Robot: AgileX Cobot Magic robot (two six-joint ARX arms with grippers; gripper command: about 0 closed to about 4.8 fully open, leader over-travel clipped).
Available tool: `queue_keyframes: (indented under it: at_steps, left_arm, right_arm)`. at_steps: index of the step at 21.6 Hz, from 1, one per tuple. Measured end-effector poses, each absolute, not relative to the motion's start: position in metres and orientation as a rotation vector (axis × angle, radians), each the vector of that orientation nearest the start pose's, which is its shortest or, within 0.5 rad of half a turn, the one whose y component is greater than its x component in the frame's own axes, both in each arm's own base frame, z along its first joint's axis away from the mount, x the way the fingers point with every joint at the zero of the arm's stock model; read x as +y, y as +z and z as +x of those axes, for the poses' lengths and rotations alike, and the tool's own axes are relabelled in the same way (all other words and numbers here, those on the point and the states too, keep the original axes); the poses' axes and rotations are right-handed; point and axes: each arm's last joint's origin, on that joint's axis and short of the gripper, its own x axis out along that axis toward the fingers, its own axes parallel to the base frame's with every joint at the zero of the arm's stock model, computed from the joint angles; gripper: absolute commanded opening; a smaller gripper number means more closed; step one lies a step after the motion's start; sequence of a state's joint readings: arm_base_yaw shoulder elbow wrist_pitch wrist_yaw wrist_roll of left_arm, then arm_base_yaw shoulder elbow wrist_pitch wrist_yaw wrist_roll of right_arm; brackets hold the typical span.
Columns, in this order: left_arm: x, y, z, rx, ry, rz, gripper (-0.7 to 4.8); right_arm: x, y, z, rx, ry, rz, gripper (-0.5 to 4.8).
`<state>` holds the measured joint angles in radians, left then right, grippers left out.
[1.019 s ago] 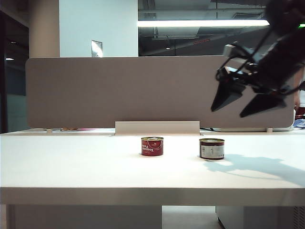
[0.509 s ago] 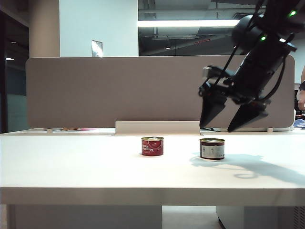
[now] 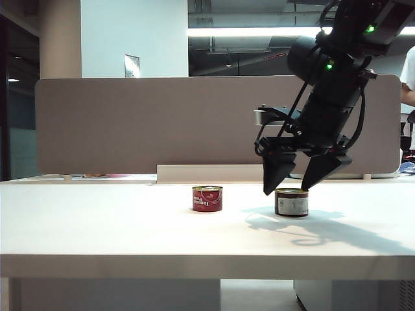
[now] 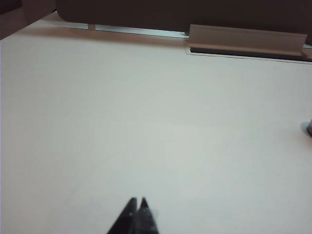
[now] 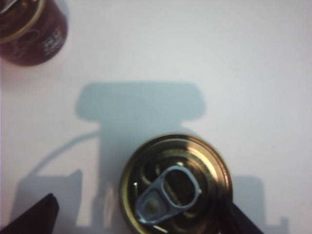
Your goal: Stack a can of tomatoes on the right onto the can of tomatoes on the left.
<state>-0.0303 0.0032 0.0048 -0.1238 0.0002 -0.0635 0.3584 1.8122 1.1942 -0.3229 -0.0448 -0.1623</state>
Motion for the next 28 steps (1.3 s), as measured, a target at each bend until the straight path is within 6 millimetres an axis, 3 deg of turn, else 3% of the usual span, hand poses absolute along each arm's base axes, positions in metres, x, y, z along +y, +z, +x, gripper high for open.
queue_keyframes:
  at_steps: [7,15,21,28]
  left_arm:
    - [-0.003,0.153,0.097,0.122,-0.027,-0.062,-0.06]
    - [-0.003,0.153,0.097,0.122,-0.027,-0.062,-0.06]
    - [-0.003,0.154,0.097,0.118,-0.027,-0.062,-0.06]
    - [-0.003,0.154,0.097,0.115,-0.027,-0.062,-0.06]
  right_arm:
    - [0.135,0.204,0.358,0.847,0.443,-0.290,4.79]
    - [0.134,0.186,0.362,0.897,0.433,-0.298,4.79]
    - [0.122,0.186,0.367,0.897,0.388,-0.290,4.79]
    - [0.122,0.194,0.365,0.889,0.389,-0.290,4.79]
